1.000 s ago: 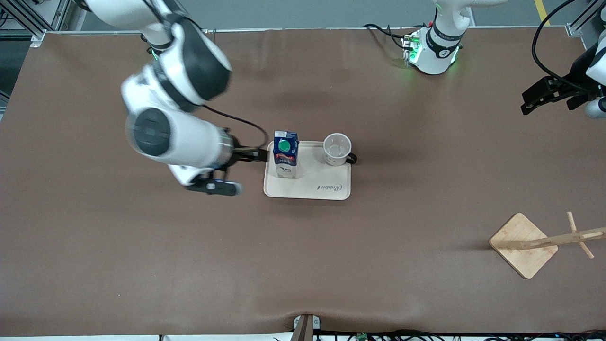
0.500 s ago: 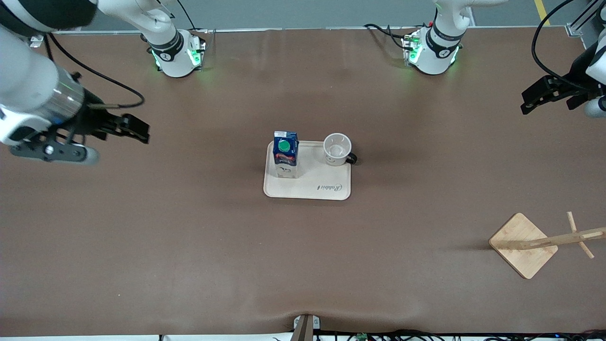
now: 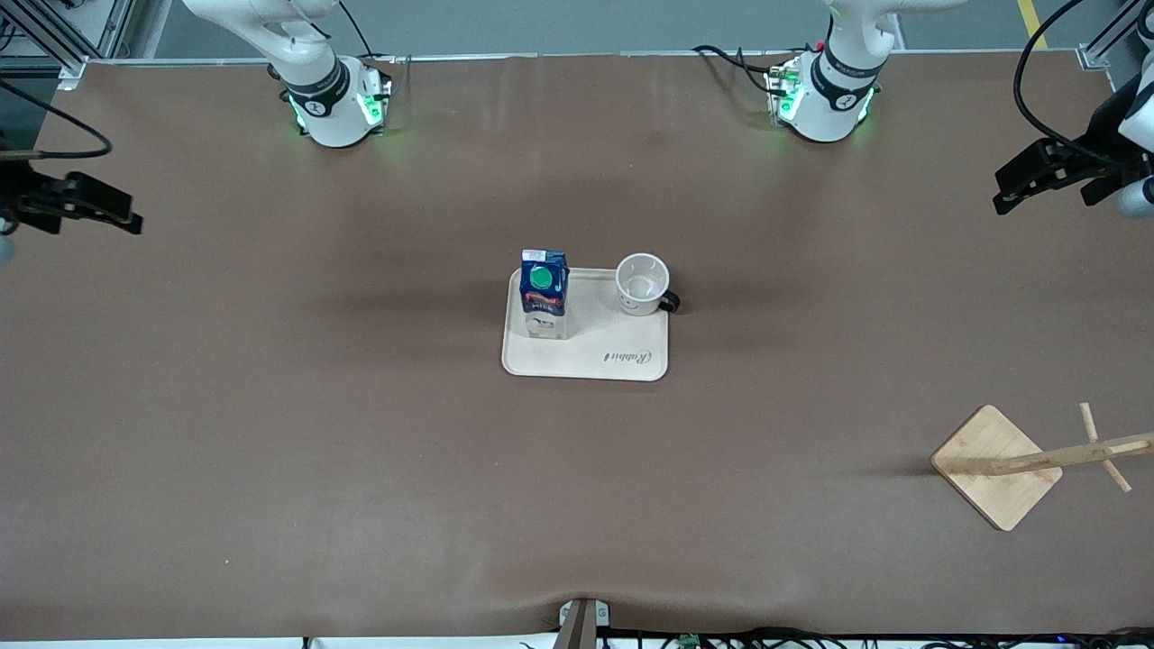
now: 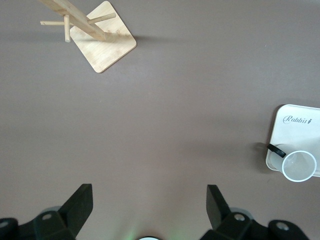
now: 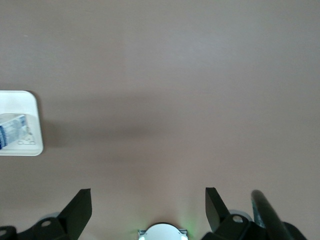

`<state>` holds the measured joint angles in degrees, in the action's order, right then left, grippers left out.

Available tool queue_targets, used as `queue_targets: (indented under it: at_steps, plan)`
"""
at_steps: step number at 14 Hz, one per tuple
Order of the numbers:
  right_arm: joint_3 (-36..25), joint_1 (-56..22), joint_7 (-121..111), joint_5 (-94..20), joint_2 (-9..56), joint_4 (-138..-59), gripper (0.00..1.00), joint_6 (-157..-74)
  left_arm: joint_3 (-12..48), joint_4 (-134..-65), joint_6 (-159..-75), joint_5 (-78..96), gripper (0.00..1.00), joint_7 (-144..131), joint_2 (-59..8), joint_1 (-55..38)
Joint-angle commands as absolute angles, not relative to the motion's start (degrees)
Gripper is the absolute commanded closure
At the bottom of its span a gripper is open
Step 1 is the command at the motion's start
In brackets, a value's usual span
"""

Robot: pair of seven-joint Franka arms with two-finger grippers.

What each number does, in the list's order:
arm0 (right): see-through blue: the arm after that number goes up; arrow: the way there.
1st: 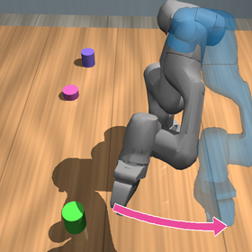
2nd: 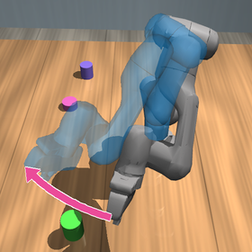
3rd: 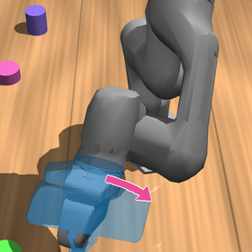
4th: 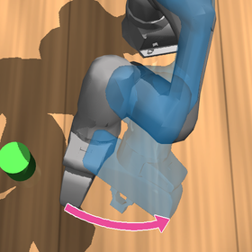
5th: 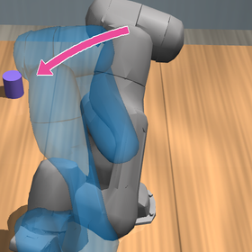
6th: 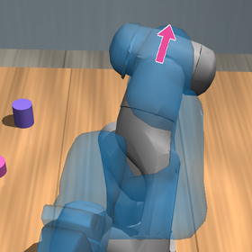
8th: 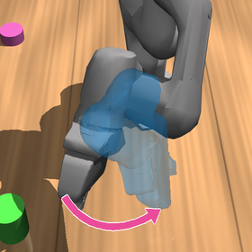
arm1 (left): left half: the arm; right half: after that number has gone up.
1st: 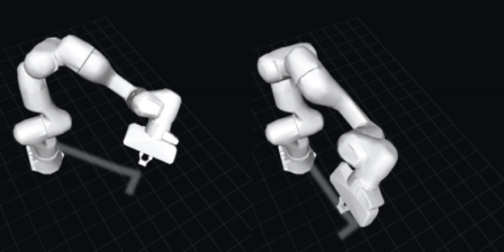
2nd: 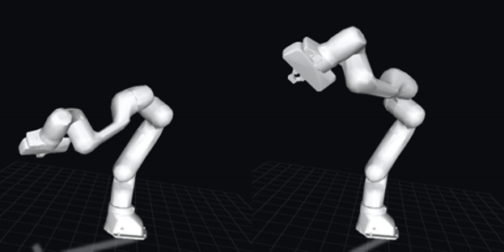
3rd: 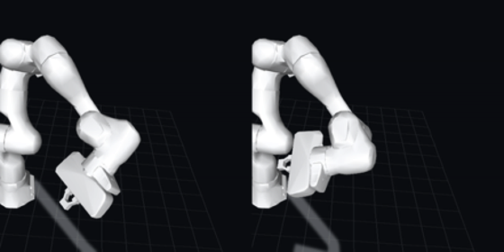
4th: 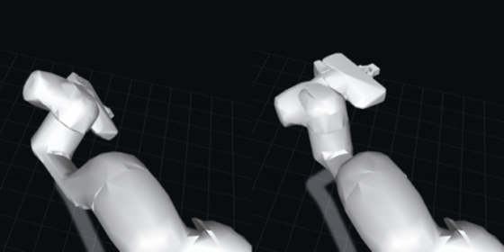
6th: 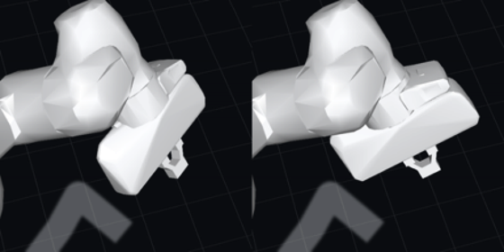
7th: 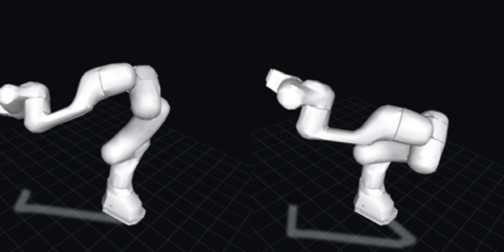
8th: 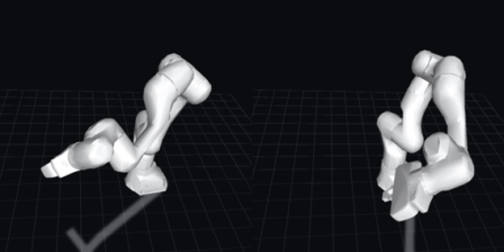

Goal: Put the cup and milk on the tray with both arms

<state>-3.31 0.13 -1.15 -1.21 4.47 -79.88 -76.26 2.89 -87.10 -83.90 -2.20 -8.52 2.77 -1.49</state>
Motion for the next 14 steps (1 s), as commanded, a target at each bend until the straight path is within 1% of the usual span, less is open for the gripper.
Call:
queue_targets:
  at_steps: [1, 2, 3, 4, 6, 8, 10, 11, 13, 14]
  plan:
    - [-1.85, 1.76, -2.20, 0.44, 2.55, -82.36, 0.00, -74.82, 3.08, -86.75, -83.41, -1.76, 0.00, -7.91, 3.16, -1.32]
    - [-1.93, 1.84, -2.20, 0.61, 2.98, -82.01, 0.00, -73.32, 3.08, -86.75, -83.50, -1.76, 0.00, -7.91, 3.08, -1.41]
    - [-1.93, 2.19, -2.11, 1.49, 3.34, -81.91, 0.00, -74.08, 3.08, -86.75, -83.50, -1.76, 0.00, -7.91, 3.16, -1.41]
    - [-1.93, 2.37, -2.28, 1.76, 4.82, -80.09, 0.00, -75.66, 3.08, -86.75, -83.50, -1.76, 0.00, -7.91, 3.16, -1.41]
    - [-1.93, 1.76, -2.37, 2.20, 7.28, -75.69, 0.00, -75.94, 3.08, -86.75, -83.41, -1.76, 0.00, -7.82, 3.25, -1.49]
    - [-2.02, 3.50, -2.28, 1.06, 6.94, -76.37, 0.00, -75.76, 3.08, -86.66, -83.50, -1.93, 0.00, -7.82, 3.08, -1.49]
    - [-1.67, 4.22, -2.29, 0.88, 3.89, -79.87, 0.00, -77.34, 2.99, -86.49, -83.58, -2.28, 0.00, -7.91, 2.81, -1.49]
    - [-1.67, 4.39, -2.29, 0.79, 1.26, -84.07, 0.00, -79.52, 2.99, -86.48, -83.58, -2.29, 0.00, -8.17, 2.81, -1.58]
    - [-1.50, 3.87, -2.29, 0.70, -5.85, -93.91, 0.00, -86.54, 2.99, -86.31, -83.58, -2.37, 0.00, -8.26, 2.55, -1.50]
    - [-1.15, 3.69, -2.20, 0.70, -7.02, -95.17, 0.00, -86.66, 2.99, -86.05, -83.58, -2.29, 0.00, -8.17, 2.37, -1.41]
